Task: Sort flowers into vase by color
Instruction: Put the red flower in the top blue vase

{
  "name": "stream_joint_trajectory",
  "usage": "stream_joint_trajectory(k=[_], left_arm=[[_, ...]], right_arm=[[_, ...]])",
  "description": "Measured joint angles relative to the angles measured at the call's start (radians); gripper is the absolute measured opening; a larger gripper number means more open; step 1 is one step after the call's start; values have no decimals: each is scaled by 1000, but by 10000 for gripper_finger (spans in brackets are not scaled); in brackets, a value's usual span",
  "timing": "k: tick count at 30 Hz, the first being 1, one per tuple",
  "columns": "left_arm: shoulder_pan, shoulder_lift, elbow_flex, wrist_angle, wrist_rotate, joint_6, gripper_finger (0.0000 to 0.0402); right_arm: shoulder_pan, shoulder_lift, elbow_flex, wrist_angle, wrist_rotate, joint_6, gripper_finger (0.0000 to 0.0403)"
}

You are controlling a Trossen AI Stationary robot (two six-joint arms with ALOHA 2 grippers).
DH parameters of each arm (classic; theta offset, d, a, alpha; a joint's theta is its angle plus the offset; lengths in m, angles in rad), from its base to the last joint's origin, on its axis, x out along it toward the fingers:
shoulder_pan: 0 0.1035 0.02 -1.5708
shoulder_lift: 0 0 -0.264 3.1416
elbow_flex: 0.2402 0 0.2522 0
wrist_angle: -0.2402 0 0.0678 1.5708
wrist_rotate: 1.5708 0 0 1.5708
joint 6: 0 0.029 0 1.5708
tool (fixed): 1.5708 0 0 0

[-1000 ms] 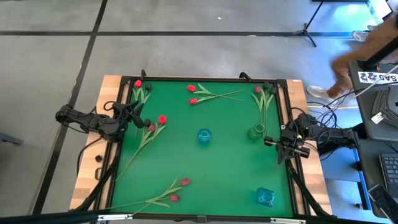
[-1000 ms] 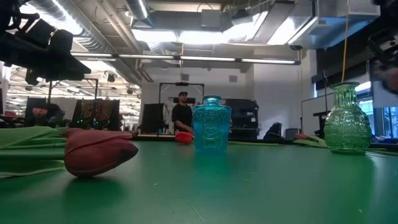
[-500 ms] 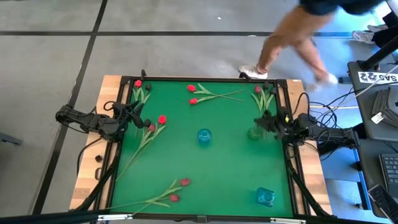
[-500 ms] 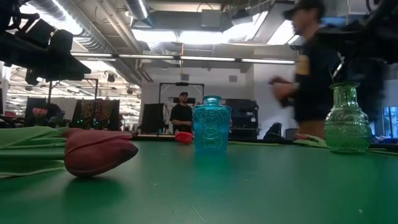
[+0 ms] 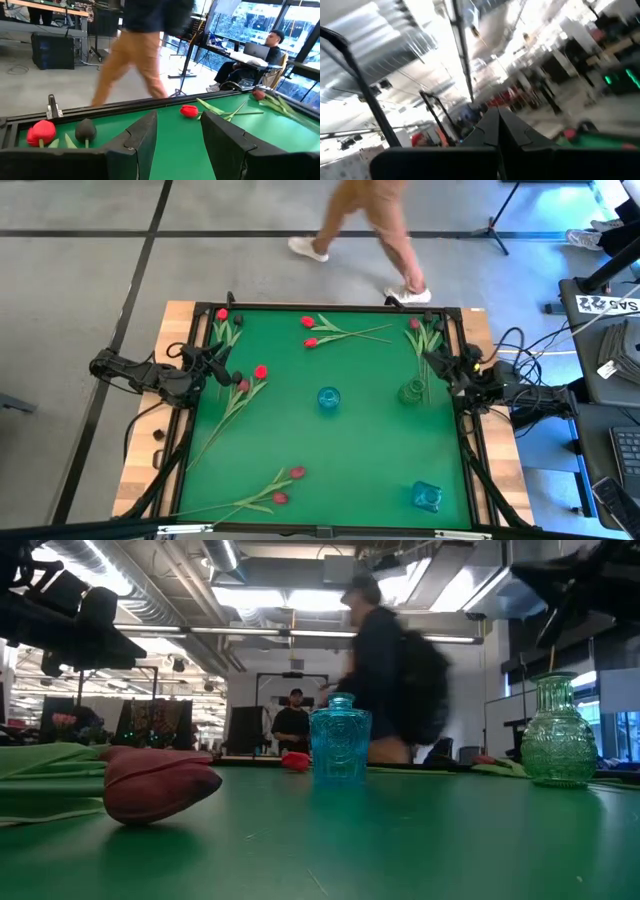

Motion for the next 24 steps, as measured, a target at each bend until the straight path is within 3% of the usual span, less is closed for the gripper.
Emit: stream_joint_trajectory(k=[6,9,11,14,17,20,24], left_arm=[[0,0,0,102,45,-230,151],[0,0,0,175,60,-258,151],[0,9,-1,259,122,-231,151],[0,28,-47,489,323,-53,151],[0,58,-117,792,605,191,151],[0,77,-113,823,846,357,151],[0,79,-112,824,983,411,151]], right_arm=[[0,5,1,13,77,-91,1],[0,5,1,17,104,-91,1],[0,5,2,36,113,-91,1],[-1,10,2,95,125,-91,1],[-1,40,4,165,124,-91,1],[-1,93,29,191,132,-91,1],[-1,225,110,188,153,-97,1]])
